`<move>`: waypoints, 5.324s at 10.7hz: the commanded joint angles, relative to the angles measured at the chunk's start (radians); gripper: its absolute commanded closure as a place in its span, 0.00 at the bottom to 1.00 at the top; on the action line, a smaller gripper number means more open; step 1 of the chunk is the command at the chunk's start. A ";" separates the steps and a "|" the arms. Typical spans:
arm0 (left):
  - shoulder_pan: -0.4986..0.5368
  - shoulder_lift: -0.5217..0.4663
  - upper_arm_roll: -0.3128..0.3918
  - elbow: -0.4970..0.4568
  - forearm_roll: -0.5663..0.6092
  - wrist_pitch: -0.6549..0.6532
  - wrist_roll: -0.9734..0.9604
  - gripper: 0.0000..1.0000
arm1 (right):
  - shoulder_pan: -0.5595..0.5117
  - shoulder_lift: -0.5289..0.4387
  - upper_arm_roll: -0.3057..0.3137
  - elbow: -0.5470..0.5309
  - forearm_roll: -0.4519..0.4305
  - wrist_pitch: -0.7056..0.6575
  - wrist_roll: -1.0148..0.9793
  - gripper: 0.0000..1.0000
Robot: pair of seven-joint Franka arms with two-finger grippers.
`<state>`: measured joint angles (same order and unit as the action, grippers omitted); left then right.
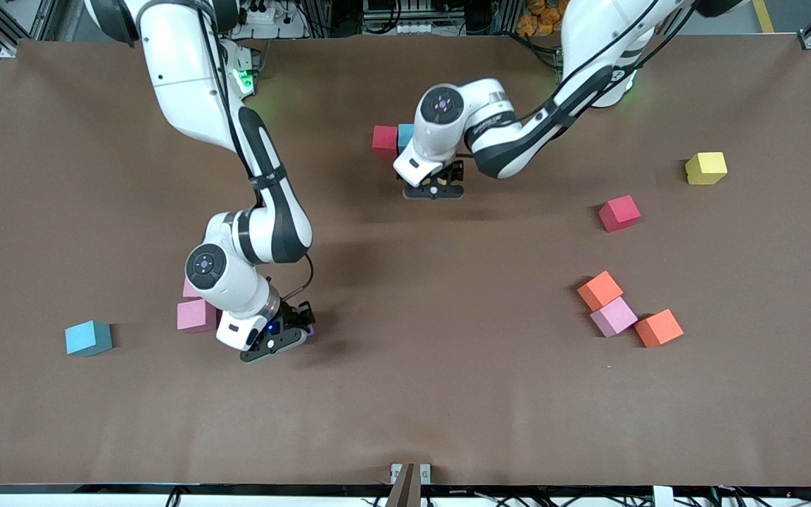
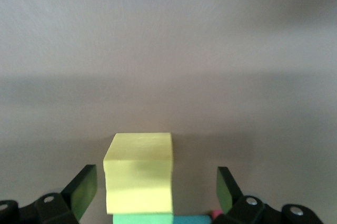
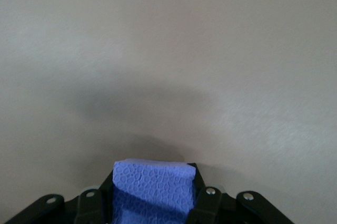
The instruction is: Form number 2 with 11 blocks
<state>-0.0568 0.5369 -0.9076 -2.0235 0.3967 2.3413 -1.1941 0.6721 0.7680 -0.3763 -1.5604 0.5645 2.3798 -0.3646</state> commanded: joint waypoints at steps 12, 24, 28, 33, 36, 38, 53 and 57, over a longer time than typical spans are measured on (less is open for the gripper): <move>0.718 0.023 -0.102 0.086 0.017 -0.240 0.212 0.00 | 0.515 -0.334 0.010 -0.477 -0.006 0.198 -0.610 0.80; 0.626 0.169 0.053 0.203 0.203 -0.214 0.265 0.00 | 0.558 -0.326 0.217 -0.638 0.333 0.545 -0.952 0.82; 0.606 0.184 0.098 0.203 0.232 -0.172 0.265 0.00 | 0.573 -0.309 0.240 -0.638 0.367 0.588 -0.952 0.82; 0.606 0.221 0.101 0.201 0.266 -0.149 0.265 0.00 | 0.575 -0.295 0.243 -0.636 0.368 0.602 -0.950 0.00; 0.606 0.233 0.104 0.195 0.304 -0.148 0.265 0.01 | 0.567 -0.308 0.241 -0.636 0.368 0.592 -0.945 0.00; 0.606 0.239 0.104 0.193 0.304 -0.148 0.275 0.32 | 0.563 -0.329 0.241 -0.636 0.371 0.558 -0.941 0.00; 0.395 0.212 -0.134 0.183 0.153 -0.255 -0.411 0.94 | 0.265 -0.484 -0.161 -0.629 0.154 0.036 -1.050 0.00; 0.235 0.212 -0.166 0.207 0.129 -0.255 -0.798 0.94 | 0.152 -0.400 -0.326 -0.581 0.146 0.048 -1.085 0.00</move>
<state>0.2022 0.7653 -1.0603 -1.8331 0.5502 2.1047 -1.9027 0.8840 0.3224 -0.6870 -2.1906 0.7219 2.4372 -1.4329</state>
